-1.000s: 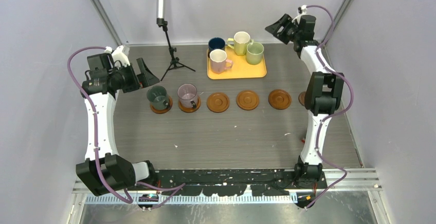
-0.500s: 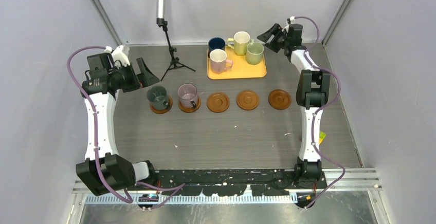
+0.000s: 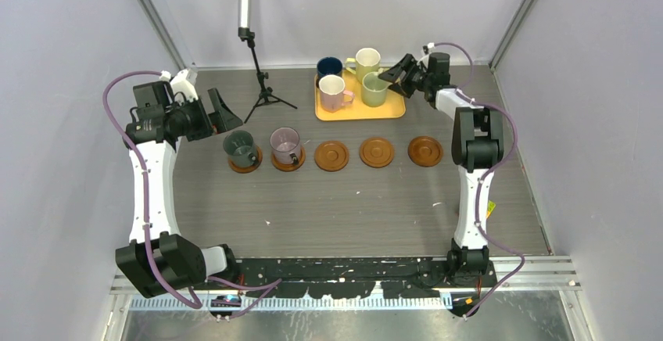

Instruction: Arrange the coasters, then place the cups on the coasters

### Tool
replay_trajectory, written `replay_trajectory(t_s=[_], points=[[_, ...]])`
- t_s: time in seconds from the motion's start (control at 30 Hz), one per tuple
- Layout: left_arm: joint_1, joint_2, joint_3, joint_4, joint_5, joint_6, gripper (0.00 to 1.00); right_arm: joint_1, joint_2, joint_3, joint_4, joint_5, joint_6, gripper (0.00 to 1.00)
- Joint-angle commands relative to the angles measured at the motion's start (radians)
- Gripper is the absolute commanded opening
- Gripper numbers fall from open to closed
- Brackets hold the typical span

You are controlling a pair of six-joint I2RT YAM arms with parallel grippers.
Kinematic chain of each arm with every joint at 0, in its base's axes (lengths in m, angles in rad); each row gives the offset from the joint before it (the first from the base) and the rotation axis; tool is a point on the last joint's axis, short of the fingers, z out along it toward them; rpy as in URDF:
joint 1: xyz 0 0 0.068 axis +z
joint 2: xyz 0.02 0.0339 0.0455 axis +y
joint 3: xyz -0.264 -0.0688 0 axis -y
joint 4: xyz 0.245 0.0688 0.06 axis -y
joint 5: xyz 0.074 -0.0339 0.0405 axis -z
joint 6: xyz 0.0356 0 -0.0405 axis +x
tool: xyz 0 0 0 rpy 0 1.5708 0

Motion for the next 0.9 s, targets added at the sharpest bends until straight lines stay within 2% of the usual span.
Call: replay_trajectory(t_s=[0.0, 0.23, 0.33, 0.4, 0.47, 0.6, 0.7, 0.87], points=[[0.001, -0.026, -0.010, 0.033, 0.006, 0.005, 1.00, 0.064, -0.164, -0.110, 0.116, -0.051, 0.044, 0.73], [0.001, -0.020, -0.006, 0.037, 0.015, -0.003, 1.00, 0.153, -0.174, -0.121, 0.157, -0.096, 0.087, 0.72], [0.000, -0.023, -0.005, 0.031, 0.016, 0.002, 1.00, 0.150, -0.192, -0.110, 0.179, -0.139, 0.096, 0.72], [0.000, -0.025, -0.005, 0.028, 0.016, 0.006, 1.00, 0.129, -0.211, -0.099, 0.150, -0.176, 0.042, 0.72], [0.000, -0.025, -0.006, 0.030, 0.019, 0.009, 1.00, 0.107, -0.233, -0.085, 0.082, -0.202, -0.056, 0.72], [0.001, -0.023, -0.005, 0.030, 0.036, 0.010, 1.00, 0.079, -0.260, -0.016, -0.220, -0.197, -0.396, 0.72], [0.000, -0.026, -0.007, 0.031, 0.036, 0.011, 1.00, 0.076, -0.260, 0.045, -0.416, -0.131, -0.641, 0.73], [0.000, -0.029, -0.011, 0.032, 0.034, 0.012, 1.00, 0.082, -0.199, 0.169, -0.625, -0.024, -0.928, 0.73]])
